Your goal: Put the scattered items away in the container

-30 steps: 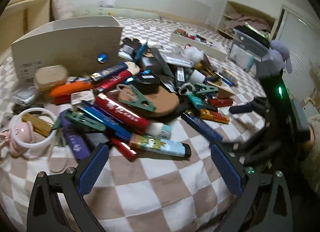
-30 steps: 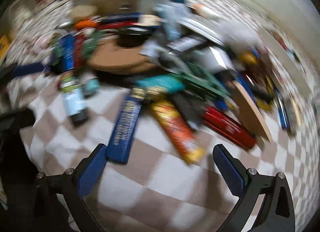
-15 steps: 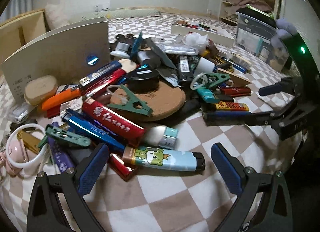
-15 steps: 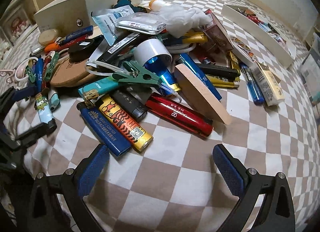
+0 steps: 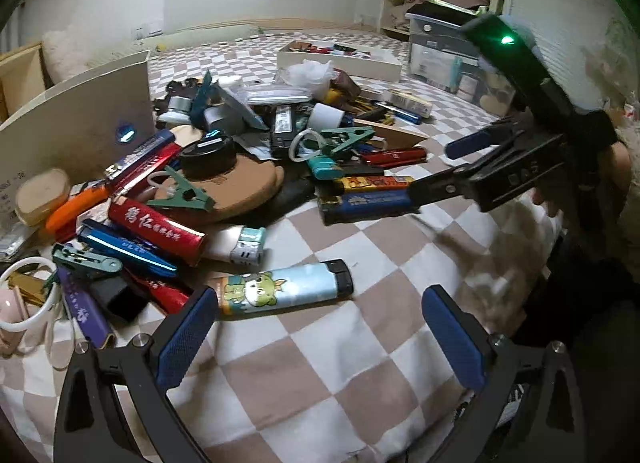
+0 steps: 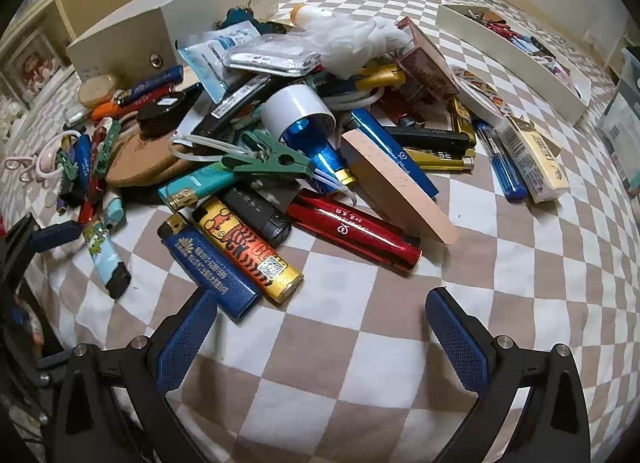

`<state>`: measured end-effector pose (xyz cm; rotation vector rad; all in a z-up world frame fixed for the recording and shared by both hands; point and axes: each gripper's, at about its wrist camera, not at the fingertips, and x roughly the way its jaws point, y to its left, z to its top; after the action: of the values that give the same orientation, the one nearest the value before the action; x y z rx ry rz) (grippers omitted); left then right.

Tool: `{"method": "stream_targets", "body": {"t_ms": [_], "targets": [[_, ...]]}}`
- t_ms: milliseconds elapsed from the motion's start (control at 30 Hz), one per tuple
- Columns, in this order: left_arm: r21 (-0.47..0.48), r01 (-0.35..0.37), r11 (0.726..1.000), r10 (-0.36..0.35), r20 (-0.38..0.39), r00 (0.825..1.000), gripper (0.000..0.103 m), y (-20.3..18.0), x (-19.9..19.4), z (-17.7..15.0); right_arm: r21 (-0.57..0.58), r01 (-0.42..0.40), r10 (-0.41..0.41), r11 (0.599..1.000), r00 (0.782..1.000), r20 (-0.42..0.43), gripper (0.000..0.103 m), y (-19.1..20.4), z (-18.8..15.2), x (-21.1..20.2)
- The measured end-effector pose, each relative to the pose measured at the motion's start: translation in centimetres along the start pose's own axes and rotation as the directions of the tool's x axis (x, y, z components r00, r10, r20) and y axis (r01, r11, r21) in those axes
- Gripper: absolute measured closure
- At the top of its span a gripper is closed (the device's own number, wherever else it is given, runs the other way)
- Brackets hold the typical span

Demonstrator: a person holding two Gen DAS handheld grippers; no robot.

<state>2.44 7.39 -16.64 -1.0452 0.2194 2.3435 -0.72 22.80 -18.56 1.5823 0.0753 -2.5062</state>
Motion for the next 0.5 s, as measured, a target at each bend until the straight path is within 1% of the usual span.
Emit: {"method": "stream_targets", "body": {"t_ms": [67,133,167,267,333,400,467,500], "targets": [[-0.023,-0.036,0.999,0.036,-0.002,0.999,0.0,0.5,0.1,0.0,0.019,-0.026,0.025,0.999,1.0,0.013,0.0,0.4,-0.4,-0.2],[-0.051,-0.063,0.997,0.063,-0.012,0.998,0.0,1.2,0.5,0.1,0.018,-0.034,0.034,0.999,0.999,0.014,0.0,1.4,-0.3,0.2],[-0.061,-0.073,0.995,0.073,-0.013,0.997,0.0,1.4,0.6,0.1,0.003,-0.033,0.033,0.999,0.999,0.004,0.0,-0.1,-0.8,-0.2],[-0.066,-0.091,0.994,0.09,-0.015,0.996,0.0,1.6,0.9,0.3,-0.043,0.004,-0.005,0.999,1.0,-0.025,0.0,0.0,-1.5,0.6],[-0.068,-0.089,0.994,0.088,-0.016,0.996,0.0,1.6,1.0,0.4,-0.04,0.029,-0.03,0.999,0.999,-0.037,0.0,-0.1,-1.1,1.3],[-0.07,-0.078,0.994,0.077,-0.013,0.997,0.0,1.5,0.9,0.4,-0.014,0.037,-0.037,0.999,0.999,-0.04,0.0,-0.9,-0.8,1.6],[-0.067,-0.06,0.996,0.059,-0.01,0.998,0.001,1.2,0.9,0.3,0.022,0.042,-0.041,0.999,0.998,-0.045,0.0,-2.0,-0.8,1.7],[-0.063,-0.04,0.997,0.039,-0.01,0.999,0.001,0.9,0.9,0.3,0.036,0.058,-0.056,0.998,0.997,-0.045,0.0,-2.5,-0.9,1.8]]}}
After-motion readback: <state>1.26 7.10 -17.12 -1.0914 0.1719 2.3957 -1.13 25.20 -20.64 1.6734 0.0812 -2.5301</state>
